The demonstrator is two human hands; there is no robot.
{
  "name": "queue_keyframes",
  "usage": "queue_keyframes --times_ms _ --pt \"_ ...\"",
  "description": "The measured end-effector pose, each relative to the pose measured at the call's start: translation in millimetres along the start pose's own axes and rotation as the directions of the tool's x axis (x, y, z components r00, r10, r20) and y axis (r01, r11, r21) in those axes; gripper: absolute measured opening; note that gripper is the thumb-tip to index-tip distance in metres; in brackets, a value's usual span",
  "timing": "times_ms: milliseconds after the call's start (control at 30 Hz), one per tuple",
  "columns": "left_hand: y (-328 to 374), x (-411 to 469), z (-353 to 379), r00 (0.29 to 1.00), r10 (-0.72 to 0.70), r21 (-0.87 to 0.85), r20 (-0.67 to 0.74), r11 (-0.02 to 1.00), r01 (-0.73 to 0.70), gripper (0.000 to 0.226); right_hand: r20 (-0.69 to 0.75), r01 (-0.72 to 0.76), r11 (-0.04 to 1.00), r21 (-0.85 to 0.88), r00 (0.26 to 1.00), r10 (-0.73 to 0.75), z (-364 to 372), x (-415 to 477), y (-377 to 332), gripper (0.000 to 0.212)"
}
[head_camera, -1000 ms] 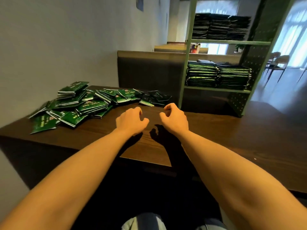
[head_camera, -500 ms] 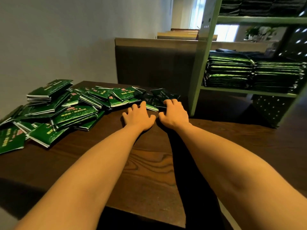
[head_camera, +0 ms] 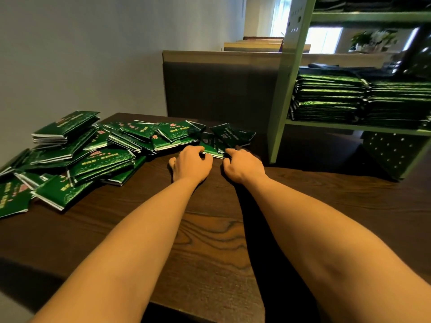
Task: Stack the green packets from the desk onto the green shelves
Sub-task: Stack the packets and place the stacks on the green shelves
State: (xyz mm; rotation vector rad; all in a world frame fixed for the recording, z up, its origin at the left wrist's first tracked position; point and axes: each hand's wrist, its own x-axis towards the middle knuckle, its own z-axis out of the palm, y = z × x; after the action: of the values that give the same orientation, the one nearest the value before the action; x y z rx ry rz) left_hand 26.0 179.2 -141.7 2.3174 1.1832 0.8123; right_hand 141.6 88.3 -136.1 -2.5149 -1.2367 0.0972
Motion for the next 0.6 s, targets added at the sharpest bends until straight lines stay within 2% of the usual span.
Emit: queue_keyframes --times_ms 67,233,333,433,600 --pt "3 -8 -6 0.997 -0.019 -0.044 -0.075 0.999 0.015 0.024 0.018 0.008 1.000 -0.017 1.000 -0.008 -3 -9 -4 0.048" --pt "13 -40 -23 0.976 -0.113 -0.186 -0.188 0.979 0.077 0.033 0.009 0.046 0.999 -0.011 0.999 -0.046 -16 -51 -9 0.040" --pt "19 -62 -34 0.967 -0.164 -0.338 -0.197 0.937 0.090 0.027 -0.001 0.027 0.999 0.028 1.000 -0.027 -25 -85 -7 0.037" --pt "23 -84 -42 0.968 -0.207 -0.415 -0.141 0.900 0.132 0.017 -0.030 0.022 0.999 0.033 0.999 -0.021 -31 -118 1 0.036" --pt "45 -116 -41 0.971 -0.234 -0.608 0.055 0.763 0.218 0.035 -0.070 -0.012 0.998 0.064 0.997 0.016 -41 -161 25 0.035"
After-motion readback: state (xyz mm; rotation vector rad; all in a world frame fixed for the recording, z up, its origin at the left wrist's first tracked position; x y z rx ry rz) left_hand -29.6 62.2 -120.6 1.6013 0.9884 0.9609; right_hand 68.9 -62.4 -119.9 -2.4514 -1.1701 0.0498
